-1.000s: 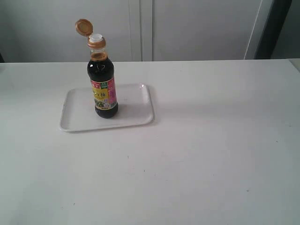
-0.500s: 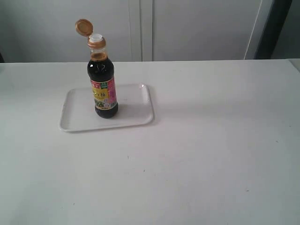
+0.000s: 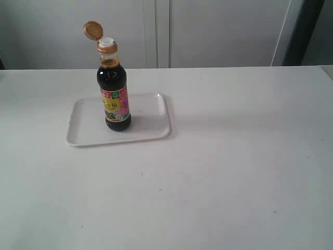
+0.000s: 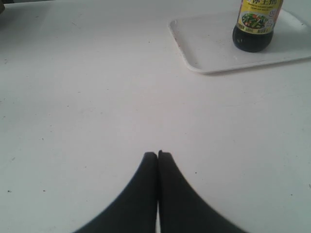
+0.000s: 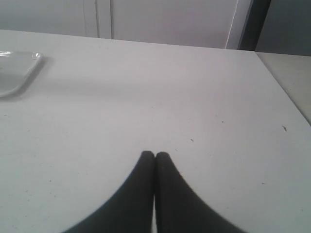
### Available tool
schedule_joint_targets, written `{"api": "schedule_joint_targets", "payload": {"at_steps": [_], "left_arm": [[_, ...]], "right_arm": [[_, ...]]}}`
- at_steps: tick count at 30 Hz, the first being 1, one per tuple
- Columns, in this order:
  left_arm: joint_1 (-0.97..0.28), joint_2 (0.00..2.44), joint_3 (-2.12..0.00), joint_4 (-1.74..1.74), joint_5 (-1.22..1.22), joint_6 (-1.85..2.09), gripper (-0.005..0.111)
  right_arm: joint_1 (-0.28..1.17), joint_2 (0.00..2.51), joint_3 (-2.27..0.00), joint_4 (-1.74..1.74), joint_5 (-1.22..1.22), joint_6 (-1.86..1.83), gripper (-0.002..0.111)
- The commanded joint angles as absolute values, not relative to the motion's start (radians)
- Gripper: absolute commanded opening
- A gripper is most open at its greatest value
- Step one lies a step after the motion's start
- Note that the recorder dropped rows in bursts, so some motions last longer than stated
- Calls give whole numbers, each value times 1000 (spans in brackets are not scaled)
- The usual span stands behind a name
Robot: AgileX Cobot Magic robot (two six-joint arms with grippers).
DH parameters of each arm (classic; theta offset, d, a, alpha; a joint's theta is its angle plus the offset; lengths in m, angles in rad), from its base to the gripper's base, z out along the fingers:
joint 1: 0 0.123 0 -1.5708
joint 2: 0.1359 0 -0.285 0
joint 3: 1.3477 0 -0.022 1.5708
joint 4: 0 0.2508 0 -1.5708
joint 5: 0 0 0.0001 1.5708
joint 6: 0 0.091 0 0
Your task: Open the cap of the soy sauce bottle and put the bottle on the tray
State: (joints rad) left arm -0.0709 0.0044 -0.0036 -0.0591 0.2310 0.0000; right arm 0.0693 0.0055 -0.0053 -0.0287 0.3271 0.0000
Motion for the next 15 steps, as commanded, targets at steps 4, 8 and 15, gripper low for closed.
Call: {"api": "schedule_joint_targets", "payload": {"at_steps": [4, 8, 15], "left_arm": [[-70, 0, 0, -68, 233, 0, 0], [-70, 0, 0, -68, 233, 0, 0], [-70, 0, 0, -68, 233, 0, 0]], "right_arm": [[74, 0, 0, -35, 336, 0, 0], [74, 0, 0, -35, 336, 0, 0], [74, 0, 0, -35, 336, 0, 0]]}}
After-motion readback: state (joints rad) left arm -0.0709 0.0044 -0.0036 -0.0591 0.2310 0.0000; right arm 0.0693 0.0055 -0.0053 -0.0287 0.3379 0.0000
